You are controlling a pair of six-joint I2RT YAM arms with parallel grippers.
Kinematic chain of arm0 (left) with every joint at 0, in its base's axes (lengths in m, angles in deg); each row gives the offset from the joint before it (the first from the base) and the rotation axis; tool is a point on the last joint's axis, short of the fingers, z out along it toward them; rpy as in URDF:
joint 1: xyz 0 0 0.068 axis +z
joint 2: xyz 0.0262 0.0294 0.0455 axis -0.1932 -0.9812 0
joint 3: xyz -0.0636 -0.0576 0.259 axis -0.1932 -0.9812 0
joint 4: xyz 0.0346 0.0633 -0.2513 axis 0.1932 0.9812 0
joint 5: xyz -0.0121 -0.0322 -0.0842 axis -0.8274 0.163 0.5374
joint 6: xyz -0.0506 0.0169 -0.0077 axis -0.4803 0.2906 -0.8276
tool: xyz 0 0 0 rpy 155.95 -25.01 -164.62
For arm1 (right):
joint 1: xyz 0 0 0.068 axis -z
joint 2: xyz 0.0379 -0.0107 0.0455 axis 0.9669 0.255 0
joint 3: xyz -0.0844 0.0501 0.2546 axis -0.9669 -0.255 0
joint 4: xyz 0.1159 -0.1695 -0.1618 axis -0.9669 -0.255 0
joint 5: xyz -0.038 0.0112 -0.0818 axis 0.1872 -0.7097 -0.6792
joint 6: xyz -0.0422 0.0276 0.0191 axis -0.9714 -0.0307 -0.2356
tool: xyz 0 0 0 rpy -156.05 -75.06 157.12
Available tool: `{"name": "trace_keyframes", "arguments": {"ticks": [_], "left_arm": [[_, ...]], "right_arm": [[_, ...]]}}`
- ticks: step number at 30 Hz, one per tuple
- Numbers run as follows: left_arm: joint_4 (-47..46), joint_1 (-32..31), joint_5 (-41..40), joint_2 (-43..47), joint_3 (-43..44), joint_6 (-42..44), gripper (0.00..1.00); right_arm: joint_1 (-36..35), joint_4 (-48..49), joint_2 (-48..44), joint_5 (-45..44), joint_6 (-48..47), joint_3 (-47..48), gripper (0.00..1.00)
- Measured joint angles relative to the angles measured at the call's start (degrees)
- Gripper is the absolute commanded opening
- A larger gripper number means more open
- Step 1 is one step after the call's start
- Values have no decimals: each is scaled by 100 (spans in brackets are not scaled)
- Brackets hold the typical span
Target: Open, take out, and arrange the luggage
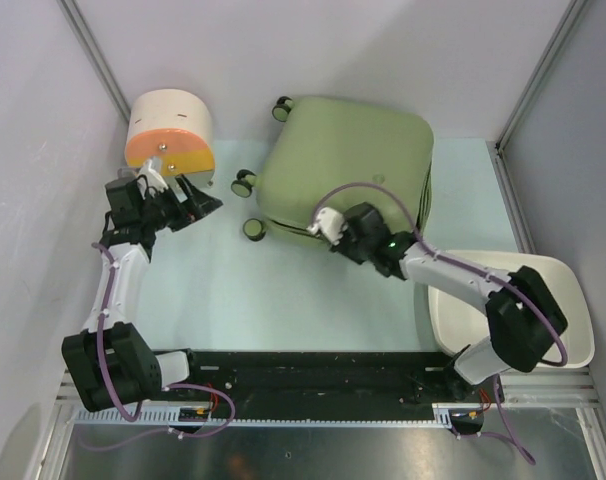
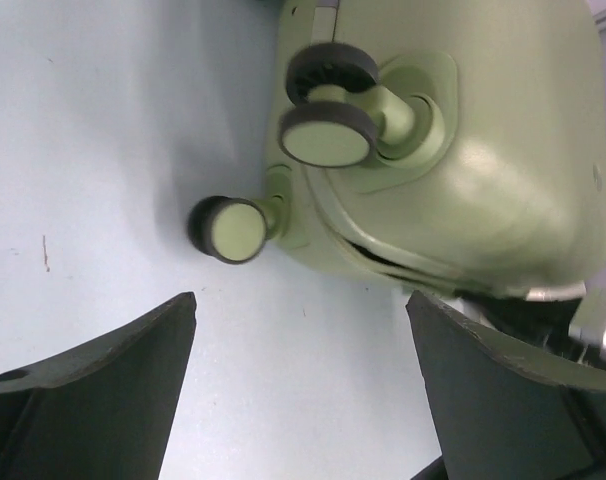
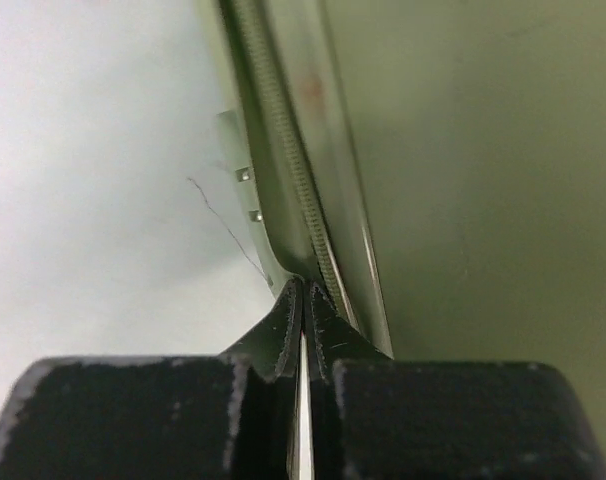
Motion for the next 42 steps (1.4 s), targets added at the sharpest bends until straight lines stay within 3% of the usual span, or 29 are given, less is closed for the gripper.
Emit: {"name": "trace_keyframes", "arguments": {"ticks": [10,16,21,22,23,25,27,31,34,42], "left_arm": [[-33,-817,-173,-247,28,96,91],[-37,-1674,-350,-656,286,214,90],[-63,-2251,-420,-1027,581,306,91],[-70,-2326,-431,-1102,636,315,91],[-83,-2371,-426,-1165,682,332,91],[-103,-2406,-391,-1246,730,345,92],[-118,-2404,-387,-1257,732,345,92],[-151,-2402,-387,-1248,739,350,92],[-153,-2402,-396,-1193,739,374,92],[-256,-2402,-455,-905,739,387,92]], "right_arm": [[2850,42,-382,396,-1655,-389,0],[3976,-682,-841,426,-2111,-774,0],[4470,-1084,-1172,496,-2188,-1025,1],[4555,-1145,-1244,564,-2190,-1051,21],[4640,-1200,-1338,634,-2192,-1071,32],[4784,-1266,-1572,852,-2201,-1097,52],[4935,-1259,-1891,1182,-2251,-1099,61],[5141,-1290,-2105,1827,-1886,-684,65],[5453,-1152,-1886,2291,-1222,-129,60],[6478,-734,-597,2761,706,1191,53]]}}
